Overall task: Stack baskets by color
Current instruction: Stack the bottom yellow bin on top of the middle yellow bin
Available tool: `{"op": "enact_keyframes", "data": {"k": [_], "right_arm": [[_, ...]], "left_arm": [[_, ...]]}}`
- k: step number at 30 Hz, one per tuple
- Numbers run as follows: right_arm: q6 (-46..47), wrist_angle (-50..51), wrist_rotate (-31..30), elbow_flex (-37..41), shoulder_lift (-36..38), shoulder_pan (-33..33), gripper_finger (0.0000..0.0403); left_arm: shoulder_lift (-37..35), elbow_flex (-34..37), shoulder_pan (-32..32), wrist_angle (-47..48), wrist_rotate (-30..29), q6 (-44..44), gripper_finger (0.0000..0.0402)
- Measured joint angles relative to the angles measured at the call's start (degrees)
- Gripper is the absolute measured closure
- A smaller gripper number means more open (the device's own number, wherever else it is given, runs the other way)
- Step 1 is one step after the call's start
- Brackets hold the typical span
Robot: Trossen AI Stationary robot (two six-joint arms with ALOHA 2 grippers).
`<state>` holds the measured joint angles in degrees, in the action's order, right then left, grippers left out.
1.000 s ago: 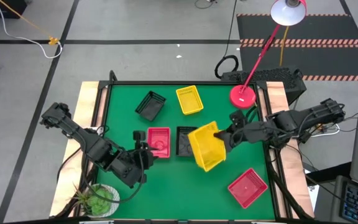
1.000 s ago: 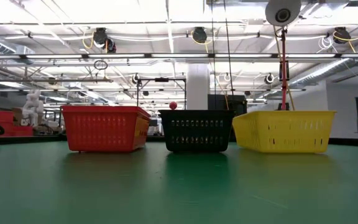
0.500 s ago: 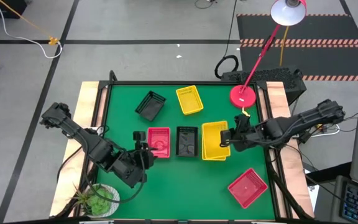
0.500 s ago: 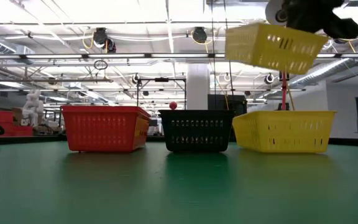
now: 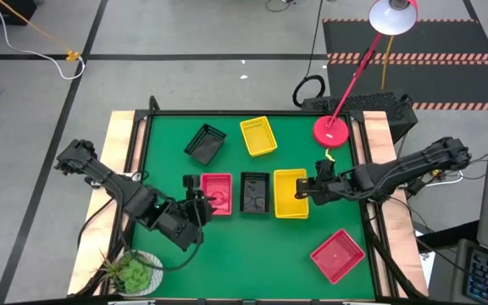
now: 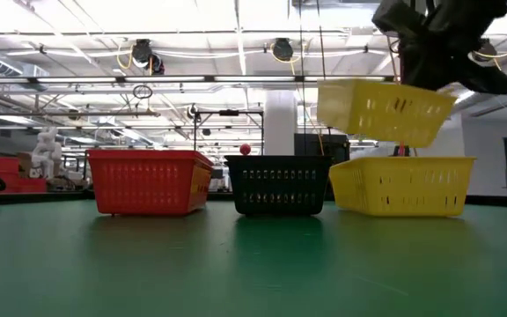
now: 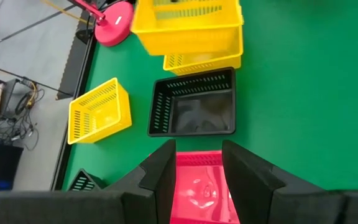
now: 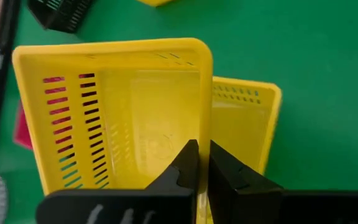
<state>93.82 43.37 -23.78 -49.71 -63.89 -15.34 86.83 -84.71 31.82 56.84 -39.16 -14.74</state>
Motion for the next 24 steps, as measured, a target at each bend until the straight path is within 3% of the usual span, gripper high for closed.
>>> {"op": "enact_keyframes", "data": {"k": [24], "right_arm": [[0.00,-3.88,6.11,6.51,0.02,3.14,0.0397]], "left_arm": [[0.02,0.00,0.01,-0.13,0.00,-0.04,0.0270]]}}
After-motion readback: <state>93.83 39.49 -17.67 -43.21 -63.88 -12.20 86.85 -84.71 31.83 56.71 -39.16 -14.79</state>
